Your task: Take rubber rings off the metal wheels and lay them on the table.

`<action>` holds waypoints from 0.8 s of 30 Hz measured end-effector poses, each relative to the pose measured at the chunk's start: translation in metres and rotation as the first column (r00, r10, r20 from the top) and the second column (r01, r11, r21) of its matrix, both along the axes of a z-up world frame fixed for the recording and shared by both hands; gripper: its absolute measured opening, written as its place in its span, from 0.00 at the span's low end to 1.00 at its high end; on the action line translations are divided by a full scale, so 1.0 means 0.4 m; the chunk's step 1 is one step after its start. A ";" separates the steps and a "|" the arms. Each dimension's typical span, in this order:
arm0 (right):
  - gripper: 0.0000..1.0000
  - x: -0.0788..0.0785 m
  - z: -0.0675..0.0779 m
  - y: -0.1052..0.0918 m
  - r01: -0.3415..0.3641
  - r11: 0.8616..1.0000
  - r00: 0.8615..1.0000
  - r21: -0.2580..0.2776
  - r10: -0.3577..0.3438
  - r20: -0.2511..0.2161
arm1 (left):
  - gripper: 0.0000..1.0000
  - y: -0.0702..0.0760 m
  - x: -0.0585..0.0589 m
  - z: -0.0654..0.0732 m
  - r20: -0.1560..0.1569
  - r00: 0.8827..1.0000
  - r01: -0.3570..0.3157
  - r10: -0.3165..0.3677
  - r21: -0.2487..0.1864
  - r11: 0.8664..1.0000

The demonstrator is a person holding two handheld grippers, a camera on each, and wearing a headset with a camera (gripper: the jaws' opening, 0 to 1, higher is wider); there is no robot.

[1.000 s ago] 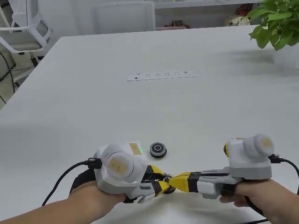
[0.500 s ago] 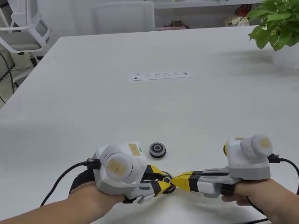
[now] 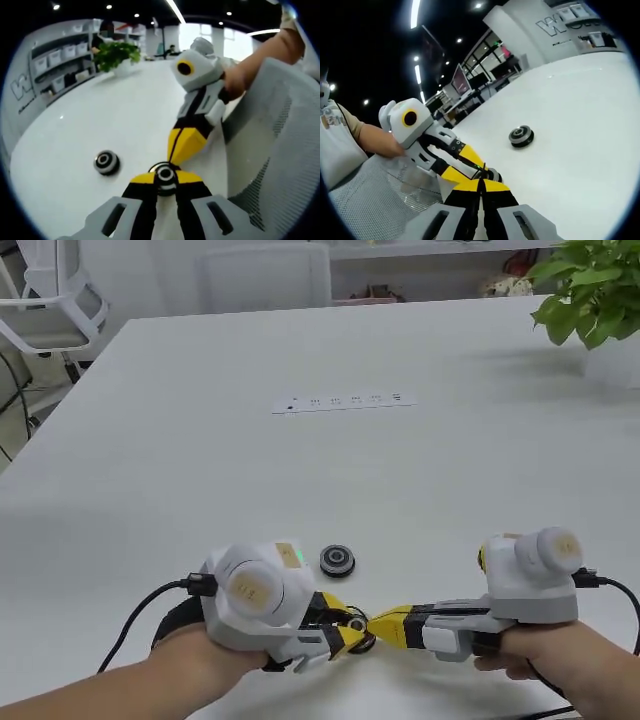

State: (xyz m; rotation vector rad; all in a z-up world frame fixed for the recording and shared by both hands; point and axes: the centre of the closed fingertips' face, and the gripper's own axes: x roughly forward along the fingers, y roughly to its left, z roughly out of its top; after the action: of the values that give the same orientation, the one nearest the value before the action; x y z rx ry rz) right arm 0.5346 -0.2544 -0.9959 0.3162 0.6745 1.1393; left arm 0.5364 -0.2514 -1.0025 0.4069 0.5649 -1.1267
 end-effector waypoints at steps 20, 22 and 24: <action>0.00 0.001 0.001 -0.001 0.003 1.000 1.000 0.008 -0.003 -0.010 | 0.22 0.011 -0.013 0.034 -0.023 1.000 0.005 -0.005 -0.022 1.000; 0.00 0.001 0.001 -0.001 0.003 1.000 1.000 0.009 -0.003 -0.011 | 0.23 0.014 -0.013 0.040 -0.021 1.000 0.003 -0.004 -0.025 1.000; 0.00 0.001 0.001 -0.001 0.003 1.000 1.000 0.009 -0.003 -0.012 | 0.24 0.018 -0.015 0.048 -0.019 1.000 0.001 -0.001 -0.028 1.000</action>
State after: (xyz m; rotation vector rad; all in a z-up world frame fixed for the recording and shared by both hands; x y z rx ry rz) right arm 0.5348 -0.2546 -0.9955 0.3319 0.6794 1.1389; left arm 0.5305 -0.2443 -0.9833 0.3730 0.5650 -1.1393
